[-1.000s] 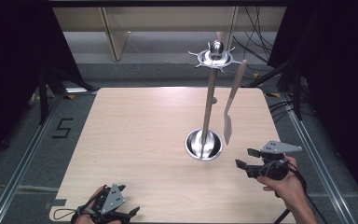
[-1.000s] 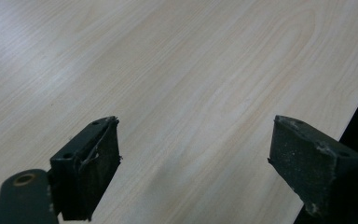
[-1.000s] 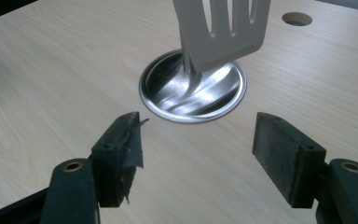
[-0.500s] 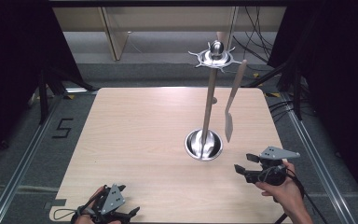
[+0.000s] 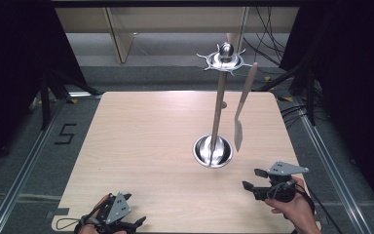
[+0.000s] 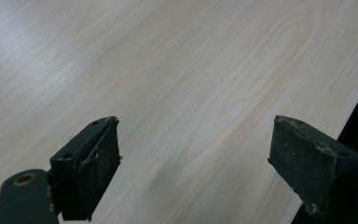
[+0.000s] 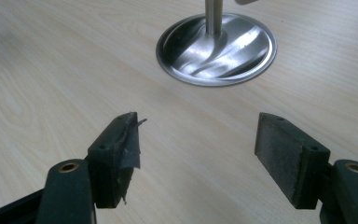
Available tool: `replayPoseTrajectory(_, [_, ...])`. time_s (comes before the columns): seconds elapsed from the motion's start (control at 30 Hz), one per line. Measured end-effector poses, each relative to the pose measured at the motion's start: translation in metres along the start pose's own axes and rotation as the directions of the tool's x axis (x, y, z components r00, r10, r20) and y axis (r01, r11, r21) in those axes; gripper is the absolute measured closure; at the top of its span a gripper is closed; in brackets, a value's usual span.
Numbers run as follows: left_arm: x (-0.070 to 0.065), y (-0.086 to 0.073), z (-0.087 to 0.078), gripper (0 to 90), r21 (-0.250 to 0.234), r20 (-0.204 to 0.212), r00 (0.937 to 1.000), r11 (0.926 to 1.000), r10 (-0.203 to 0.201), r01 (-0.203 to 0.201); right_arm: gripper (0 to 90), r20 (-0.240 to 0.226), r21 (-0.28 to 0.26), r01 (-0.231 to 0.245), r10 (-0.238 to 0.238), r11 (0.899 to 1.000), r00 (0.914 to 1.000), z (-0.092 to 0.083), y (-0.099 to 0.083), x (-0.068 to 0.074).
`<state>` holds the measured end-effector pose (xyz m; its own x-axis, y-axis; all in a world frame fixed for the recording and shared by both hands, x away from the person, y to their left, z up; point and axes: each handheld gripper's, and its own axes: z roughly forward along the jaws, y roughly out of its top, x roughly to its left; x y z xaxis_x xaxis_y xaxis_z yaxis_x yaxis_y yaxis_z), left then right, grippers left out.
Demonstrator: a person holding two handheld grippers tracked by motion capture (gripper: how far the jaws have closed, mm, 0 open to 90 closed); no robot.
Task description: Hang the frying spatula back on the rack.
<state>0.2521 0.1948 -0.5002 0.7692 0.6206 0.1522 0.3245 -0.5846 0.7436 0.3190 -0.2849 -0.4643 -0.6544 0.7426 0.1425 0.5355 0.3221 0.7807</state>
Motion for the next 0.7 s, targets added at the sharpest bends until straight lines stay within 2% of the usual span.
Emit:
replayPoseTrajectory(0.03, [0.0, 0.0, 0.0, 15.3, -0.004, -0.001, 1.0, 1.0, -0.001, 0.001, 31.6, 0.008, -0.009, 0.019, -0.019, 1.0, 0.9998, 0.001, -0.001, -0.001])
replayPoseTrajectory(0.13, [0.0, 0.0, 0.0, 15.3, -0.004, -0.001, 1.0, 1.0, -0.001, 0.001, 31.3, 0.015, 0.005, -0.012, 0.012, 1.0, 0.9998, 0.0, -0.005, 0.003])
replayPoseTrajectory(0.2, [0.0, 0.0, -0.001, 15.3, 0.008, -0.002, 1.0, 1.0, 0.003, -0.003, 31.1, 0.017, 0.003, 0.012, -0.012, 1.0, 0.9998, 0.0, -0.007, 0.002])
replayPoseTrajectory(0.23, [0.0, 0.0, -0.001, 15.3, 0.008, -0.002, 1.0, 1.0, 0.003, -0.003, 31.1, 0.014, 0.004, -0.001, 0.0, 1.0, 0.9999, 0.0, -0.009, 0.003])
replayPoseTrajectory(0.27, [0.0, 0.0, -0.001, 15.2, 0.008, -0.002, 1.0, 1.0, 0.003, -0.003, 31.0, 0.022, -0.006, 0.03, -0.03, 1.0, 0.9993, 0.001, -0.01, 0.001])
replayPoseTrajectory(0.3, [0.0, 0.0, -0.001, 15.3, 0.009, -0.002, 1.0, 1.0, 0.003, -0.003, 31.0, 0.007, 0.002, 0.004, -0.004, 1.0, 1.0, 0.001, -0.012, 0.003])
replayPoseTrajectory(0.33, [0.0, 0.0, -0.001, 15.3, 0.009, -0.002, 1.0, 1.0, 0.002, -0.002, 31.0, 0.003, 0.011, 0.003, -0.003, 1.0, 1.0, 0.001, -0.013, 0.004])
replayPoseTrajectory(0.37, [0.0, 0.0, -0.001, 15.3, 0.01, -0.002, 1.0, 0.9999, 0.002, -0.002, 31.0, 0.004, 0.006, 0.024, -0.024, 1.0, 0.9997, 0.002, -0.014, 0.003])
replayPoseTrajectory(0.4, [0.0, 0.0, 0.001, 15.3, -0.004, -0.002, 1.0, 1.0, -0.003, 0.003, 31.0, 0.014, 0.015, 0.01, -0.01, 1.0, 0.9998, 0.002, -0.016, 0.006])
replayPoseTrajectory(0.43, [0.0, 0.0, 0.0, 15.3, 0.0, -0.003, 1.0, 1.0, -0.001, 0.001, 31.0, 0.002, 0.011, 0.021, -0.021, 1.0, 0.9998, 0.003, -0.017, 0.006])
replayPoseTrajectory(0.47, [0.001, 0.0, -0.001, 15.3, 0.023, -0.005, 0.9999, 0.9996, 0.016, -0.016, 30.9, -0.004, 0.024, 0.011, -0.011, 1.0, 0.9999, 0.004, -0.019, 0.008])
replayPoseTrajectory(0.5, [0.001, 0.0, -0.001, 15.3, 0.014, -0.003, 0.9999, 0.9998, 0.015, -0.015, 30.9, -0.004, 0.021, 0.028, -0.028, 0.999, 0.9996, 0.005, -0.019, 0.007])
replayPoseTrajectory(0.53, [0.0, 0.0, 0.0, 15.3, 0.009, -0.004, 0.9999, 0.9999, 0.011, -0.011, 30.9, -0.005, 0.03, 0.009, -0.009, 1.0, 0.9999, 0.005, -0.021, 0.01])
replayPoseTrajectory(0.63, [0.0, 0.0, 0.0, 15.3, 0.009, -0.003, 1.0, 1.0, 0.0, 0.0, 30.9, 0.009, 0.032, 0.033, -0.033, 0.999, 0.9994, 0.005, -0.023, 0.009])
replayPoseTrajectory(0.7, [0.0, 0.0, 0.0, 15.3, 0.002, -0.003, 1.0, 1.0, -0.002, 0.002, 30.8, 0.011, 0.03, 0.031, -0.031, 0.999, 0.9994, 0.005, -0.024, 0.009])
